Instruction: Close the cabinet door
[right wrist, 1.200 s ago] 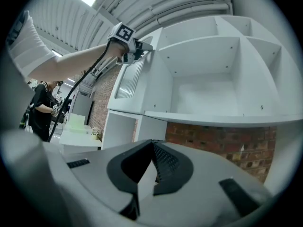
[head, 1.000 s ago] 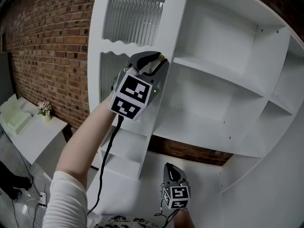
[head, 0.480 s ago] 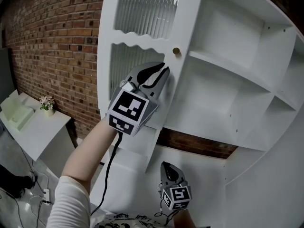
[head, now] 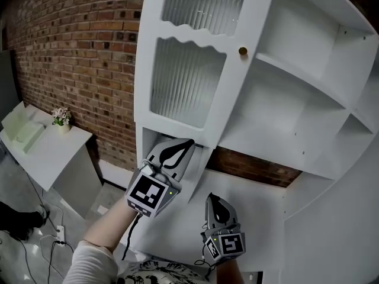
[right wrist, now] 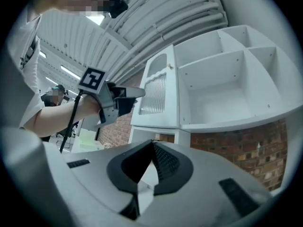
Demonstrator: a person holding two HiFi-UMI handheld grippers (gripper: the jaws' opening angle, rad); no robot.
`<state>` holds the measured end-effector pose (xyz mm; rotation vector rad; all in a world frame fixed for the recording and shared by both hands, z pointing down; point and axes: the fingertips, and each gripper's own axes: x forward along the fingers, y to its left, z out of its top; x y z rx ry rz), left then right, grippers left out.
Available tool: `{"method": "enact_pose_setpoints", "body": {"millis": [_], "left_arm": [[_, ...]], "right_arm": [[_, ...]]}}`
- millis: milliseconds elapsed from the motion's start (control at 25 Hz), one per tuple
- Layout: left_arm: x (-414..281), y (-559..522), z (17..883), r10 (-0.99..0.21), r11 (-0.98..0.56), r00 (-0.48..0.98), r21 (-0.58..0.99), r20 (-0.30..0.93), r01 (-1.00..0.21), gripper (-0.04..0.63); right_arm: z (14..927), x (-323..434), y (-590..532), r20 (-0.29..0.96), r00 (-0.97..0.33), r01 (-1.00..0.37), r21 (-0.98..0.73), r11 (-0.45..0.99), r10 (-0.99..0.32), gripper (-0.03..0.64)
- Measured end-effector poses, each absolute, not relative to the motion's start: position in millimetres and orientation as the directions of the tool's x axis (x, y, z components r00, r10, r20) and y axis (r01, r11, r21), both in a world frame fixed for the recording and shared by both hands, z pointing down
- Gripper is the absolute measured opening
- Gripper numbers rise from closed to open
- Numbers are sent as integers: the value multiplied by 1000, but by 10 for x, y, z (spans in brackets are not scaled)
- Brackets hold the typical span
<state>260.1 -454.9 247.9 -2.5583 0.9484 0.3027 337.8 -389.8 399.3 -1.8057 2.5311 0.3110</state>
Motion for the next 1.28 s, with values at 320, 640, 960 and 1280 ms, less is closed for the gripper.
{"method": "enact_pose_setpoints", "body": {"millis": [320,640,960,1280], "left_arm": [[2244,-4511,3715,-622,-744,761,-166,-184,-648,6],[1839,-4264,4390,-645,-762,760,-6,-82,-648,6],[1627,-4239,4432,-664,-745,745,-37,-63,-666,6],[1610,-4177,4466,-662,-747,748,-28,-47,-664,6]], "right_arm": [[4181,2987,-3810,-62,-365,-922,167,350,-929,5],[4244,2824,-3748,-88,-305,-948,127,293,-948,3],[4379,2603,-3749,-30,-293,-946,156,285,-956,3],[4502,2535,-3738,-2,-292,-947,142,289,-956,3]]}}
